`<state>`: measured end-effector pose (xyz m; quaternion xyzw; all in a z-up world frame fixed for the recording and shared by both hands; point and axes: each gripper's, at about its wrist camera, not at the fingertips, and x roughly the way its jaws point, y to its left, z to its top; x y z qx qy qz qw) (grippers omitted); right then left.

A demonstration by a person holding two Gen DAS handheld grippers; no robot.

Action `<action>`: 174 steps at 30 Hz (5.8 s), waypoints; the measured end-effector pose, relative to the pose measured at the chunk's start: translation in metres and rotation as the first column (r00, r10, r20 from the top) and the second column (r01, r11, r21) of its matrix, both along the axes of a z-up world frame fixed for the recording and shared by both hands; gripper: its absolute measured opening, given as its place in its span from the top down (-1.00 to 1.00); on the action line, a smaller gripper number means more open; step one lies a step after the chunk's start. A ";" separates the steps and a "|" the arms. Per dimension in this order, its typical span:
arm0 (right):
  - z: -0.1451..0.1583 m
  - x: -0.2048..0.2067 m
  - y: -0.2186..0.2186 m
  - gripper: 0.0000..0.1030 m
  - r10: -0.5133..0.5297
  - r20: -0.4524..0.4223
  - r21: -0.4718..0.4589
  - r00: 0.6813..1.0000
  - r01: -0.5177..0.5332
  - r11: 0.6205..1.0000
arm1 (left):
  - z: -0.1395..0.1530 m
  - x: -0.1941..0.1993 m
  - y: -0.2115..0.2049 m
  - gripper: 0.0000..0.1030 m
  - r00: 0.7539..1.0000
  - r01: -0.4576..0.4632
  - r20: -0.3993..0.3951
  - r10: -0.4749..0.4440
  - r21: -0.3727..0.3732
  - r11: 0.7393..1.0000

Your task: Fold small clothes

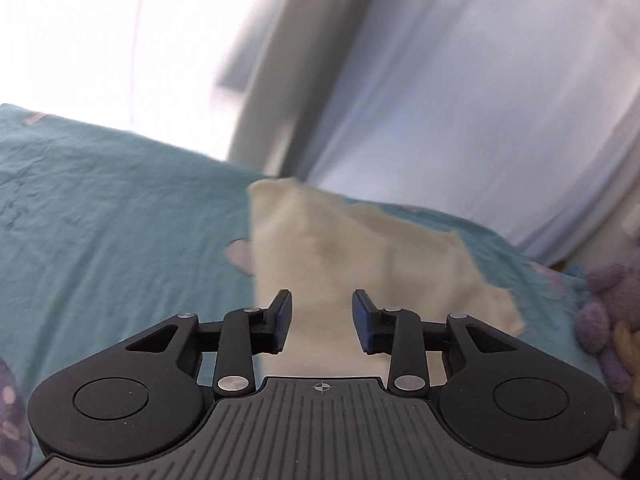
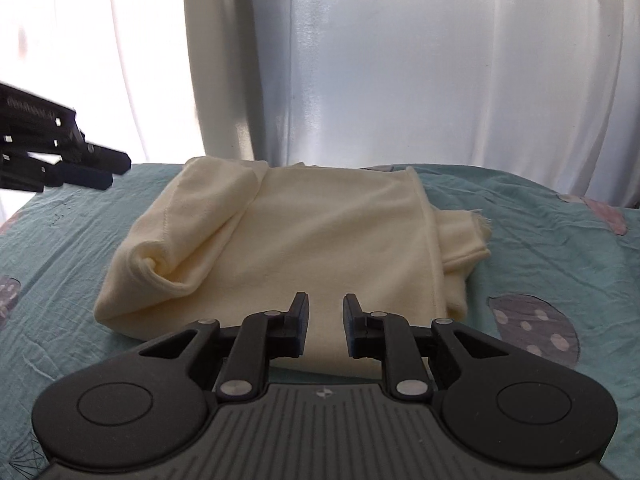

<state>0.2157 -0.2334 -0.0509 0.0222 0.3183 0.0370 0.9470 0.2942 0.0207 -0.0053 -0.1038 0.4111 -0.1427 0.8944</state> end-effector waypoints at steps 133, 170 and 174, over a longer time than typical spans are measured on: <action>-0.022 -0.006 -0.122 0.87 -0.206 -0.103 0.541 0.973 0.229 0.809 | -0.030 -0.032 -0.082 -0.84 0.997 0.072 -0.018 -0.070 0.331 0.941; -0.015 0.092 -0.111 0.29 -0.194 0.045 -0.115 0.980 0.198 0.973 | -0.042 0.028 -0.128 -1.00 0.973 0.004 0.220 -0.066 0.269 0.963; -0.009 0.060 -0.137 -0.09 -0.191 0.007 0.022 0.982 0.191 0.981 | -0.037 0.026 -0.099 -0.99 0.982 0.016 0.179 -0.065 0.265 0.964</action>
